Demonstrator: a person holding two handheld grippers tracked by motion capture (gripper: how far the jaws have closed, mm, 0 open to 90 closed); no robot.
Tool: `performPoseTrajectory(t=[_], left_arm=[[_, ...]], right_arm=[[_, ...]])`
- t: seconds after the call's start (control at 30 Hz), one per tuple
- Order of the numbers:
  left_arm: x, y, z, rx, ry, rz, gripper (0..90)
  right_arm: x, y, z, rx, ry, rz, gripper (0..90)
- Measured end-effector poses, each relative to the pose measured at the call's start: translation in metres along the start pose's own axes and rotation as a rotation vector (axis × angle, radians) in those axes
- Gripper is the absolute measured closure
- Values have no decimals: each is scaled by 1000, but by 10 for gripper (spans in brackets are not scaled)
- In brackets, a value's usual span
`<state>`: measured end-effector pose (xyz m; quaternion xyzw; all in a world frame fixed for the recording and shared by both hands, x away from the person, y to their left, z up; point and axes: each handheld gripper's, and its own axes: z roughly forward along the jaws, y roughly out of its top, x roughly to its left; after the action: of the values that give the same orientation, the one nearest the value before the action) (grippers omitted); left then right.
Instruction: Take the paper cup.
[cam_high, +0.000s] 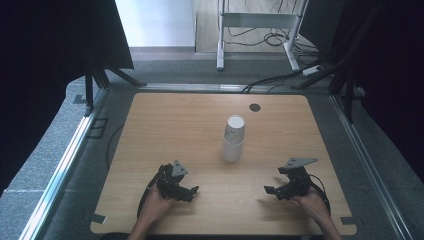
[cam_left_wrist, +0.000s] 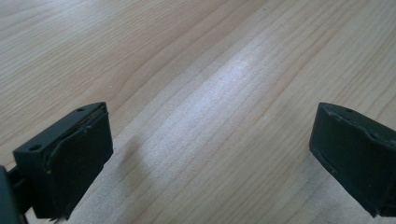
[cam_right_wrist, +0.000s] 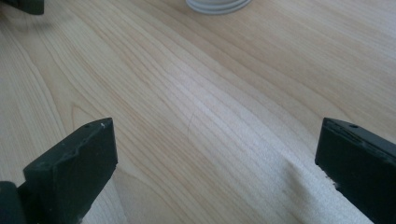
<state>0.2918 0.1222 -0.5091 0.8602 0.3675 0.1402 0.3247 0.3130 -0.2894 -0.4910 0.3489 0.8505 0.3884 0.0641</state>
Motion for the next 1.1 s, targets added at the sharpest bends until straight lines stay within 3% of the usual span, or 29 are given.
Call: performPoseTrajectory(t=[0.23,0.4,0.57,0.87,1.1], left_arm=[[0,7,0,12,-7,5,0],[1,15,2,2,-21,-16,0],[1,21,4,11,-6,-6,0],[6,34,0,-22,-22,-15,0],[11,47,2,-51,-65,-27,0]], right_arm=[[-1,7,-2,2,-2,-9,0],[0,16,-3,17,6,-14,0],[1,23,-3,24,3,-21,0],[2,42,-5,46,-4,-44,0],[2,54,-3,63,5,-50,3]])
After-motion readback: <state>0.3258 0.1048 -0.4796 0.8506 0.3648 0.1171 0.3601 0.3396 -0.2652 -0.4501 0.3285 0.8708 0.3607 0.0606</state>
